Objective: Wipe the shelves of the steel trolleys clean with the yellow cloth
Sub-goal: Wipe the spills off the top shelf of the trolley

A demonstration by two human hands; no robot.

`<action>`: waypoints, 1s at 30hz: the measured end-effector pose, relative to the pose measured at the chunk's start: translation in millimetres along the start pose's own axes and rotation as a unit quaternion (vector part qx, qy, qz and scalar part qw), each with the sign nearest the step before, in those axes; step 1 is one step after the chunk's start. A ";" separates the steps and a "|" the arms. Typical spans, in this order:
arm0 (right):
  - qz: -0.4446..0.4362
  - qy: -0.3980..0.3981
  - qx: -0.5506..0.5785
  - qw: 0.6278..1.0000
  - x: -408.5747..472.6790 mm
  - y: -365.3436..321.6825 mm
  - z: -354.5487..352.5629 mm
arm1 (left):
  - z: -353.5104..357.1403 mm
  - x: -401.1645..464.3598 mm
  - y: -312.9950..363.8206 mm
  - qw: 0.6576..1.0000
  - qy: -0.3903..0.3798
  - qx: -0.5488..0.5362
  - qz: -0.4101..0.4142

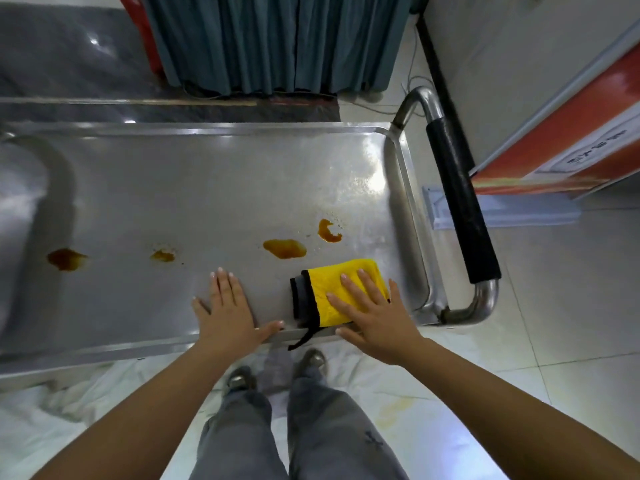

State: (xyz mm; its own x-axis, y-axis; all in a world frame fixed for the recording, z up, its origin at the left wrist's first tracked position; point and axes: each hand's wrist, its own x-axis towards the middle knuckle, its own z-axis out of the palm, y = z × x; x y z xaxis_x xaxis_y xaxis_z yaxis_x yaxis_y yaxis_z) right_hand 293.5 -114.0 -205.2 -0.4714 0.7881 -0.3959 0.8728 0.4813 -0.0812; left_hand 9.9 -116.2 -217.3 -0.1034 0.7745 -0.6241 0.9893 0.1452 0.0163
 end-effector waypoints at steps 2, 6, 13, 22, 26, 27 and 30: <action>0.039 0.000 0.026 0.999 6.3 6.7 -6.5 | -0.4 1.9 1.1 1.000 -0.002 0.007 -0.005; 0.127 0.016 0.064 0.990 26.6 -9.2 -13.0 | -7.2 3.1 6.0 0.999 -0.025 0.030 -0.025; 0.137 0.038 0.032 0.989 -15.1 -23.2 7.2 | -27.0 -1.7 13.7 0.996 -0.034 0.079 -0.016; 0.282 0.014 0.049 0.958 -51.0 -0.7 7.1 | -36.5 -11.6 14.8 0.997 -0.050 0.063 -0.015; 0.258 0.030 0.080 0.962 -41.2 -28.0 8.9 | -40.9 -15.7 17.0 0.996 -0.033 0.083 -0.006; 0.238 0.035 0.078 0.968 -42.2 -35.9 11.5 | -42.9 -15.2 16.8 0.996 -0.023 0.091 0.002; 0.216 0.046 0.090 0.971 -42.0 -52.3 15.2 | -50.8 -9.7 15.5 0.994 -0.016 0.111 0.003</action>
State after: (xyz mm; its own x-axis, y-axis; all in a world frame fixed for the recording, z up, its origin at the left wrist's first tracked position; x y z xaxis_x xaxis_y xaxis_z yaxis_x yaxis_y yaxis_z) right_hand 269.6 -178.1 -198.2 -0.0590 0.9362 -0.3464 0.9958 0.0306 -0.0868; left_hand 21.0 -90.2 -171.2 -0.0967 0.7539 -0.6498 0.9887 -0.0026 -0.1502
